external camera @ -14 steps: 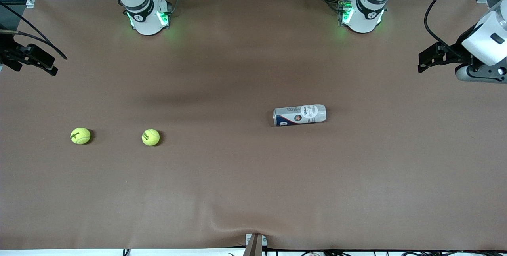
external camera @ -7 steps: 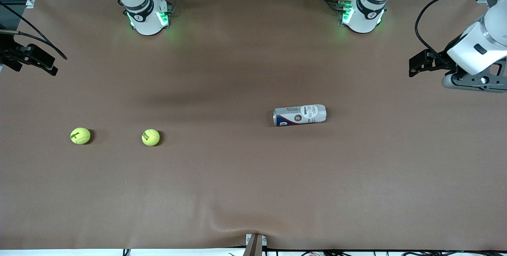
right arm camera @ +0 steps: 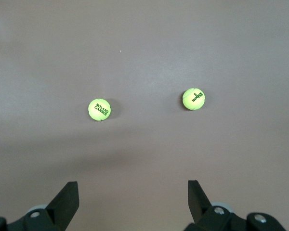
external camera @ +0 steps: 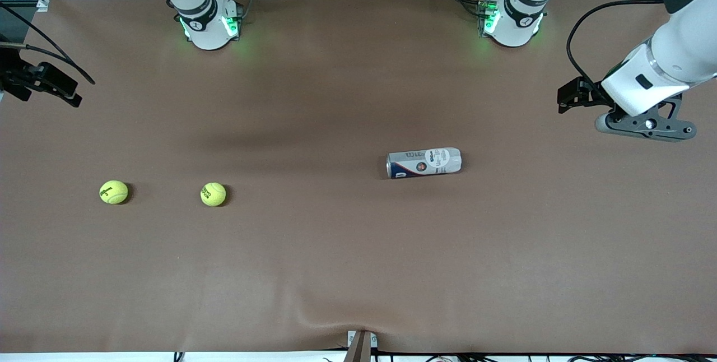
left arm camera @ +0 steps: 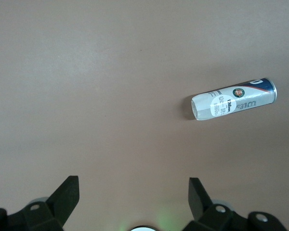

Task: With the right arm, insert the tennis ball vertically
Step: 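Move the left gripper over the white tennis ball can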

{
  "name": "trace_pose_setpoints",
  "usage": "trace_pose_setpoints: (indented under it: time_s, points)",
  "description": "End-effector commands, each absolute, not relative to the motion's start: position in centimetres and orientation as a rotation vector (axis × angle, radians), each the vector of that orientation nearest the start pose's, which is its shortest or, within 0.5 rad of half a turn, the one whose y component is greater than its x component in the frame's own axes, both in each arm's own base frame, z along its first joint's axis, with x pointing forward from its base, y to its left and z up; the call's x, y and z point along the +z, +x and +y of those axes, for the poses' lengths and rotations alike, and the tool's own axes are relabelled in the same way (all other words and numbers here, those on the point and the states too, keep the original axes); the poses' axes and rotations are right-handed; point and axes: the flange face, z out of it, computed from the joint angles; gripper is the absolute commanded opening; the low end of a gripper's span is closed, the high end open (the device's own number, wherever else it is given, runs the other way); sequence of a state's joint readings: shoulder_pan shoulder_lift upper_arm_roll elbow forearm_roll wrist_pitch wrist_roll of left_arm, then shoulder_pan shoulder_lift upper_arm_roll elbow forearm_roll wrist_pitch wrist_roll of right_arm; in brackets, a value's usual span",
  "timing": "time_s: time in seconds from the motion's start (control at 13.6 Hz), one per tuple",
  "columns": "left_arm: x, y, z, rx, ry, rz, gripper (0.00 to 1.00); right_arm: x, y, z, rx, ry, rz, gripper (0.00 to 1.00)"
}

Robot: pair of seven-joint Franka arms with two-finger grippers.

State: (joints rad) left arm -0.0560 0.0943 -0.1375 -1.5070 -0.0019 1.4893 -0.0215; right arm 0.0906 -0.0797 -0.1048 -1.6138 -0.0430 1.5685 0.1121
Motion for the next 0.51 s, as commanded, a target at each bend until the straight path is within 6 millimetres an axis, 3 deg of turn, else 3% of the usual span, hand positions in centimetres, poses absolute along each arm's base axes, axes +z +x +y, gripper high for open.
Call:
trace_pose_setpoints:
  time_s: [0.0,0.15,0.22,0.44]
  points:
    - [59.8,56.6,-11.6,0.171,-3.135,0.297,1.00,64.7,53.9,-1.2,-0.069,-3.173,0.199,1.00]
    - [59.0,57.6,-13.4,0.179,-3.133,0.347,1.00,63.4,55.8,-0.8,-0.039,-3.166,0.197,1.00]
    - [58.4,57.9,-14.7,0.189,-3.130,0.378,1.00,61.7,56.8,-0.5,0.004,-3.169,0.189,1.00]
    - [56.3,58.5,-18.1,0.198,-3.119,0.482,1.00,58.7,58.1,0.8,0.088,-3.180,0.155,1.00]
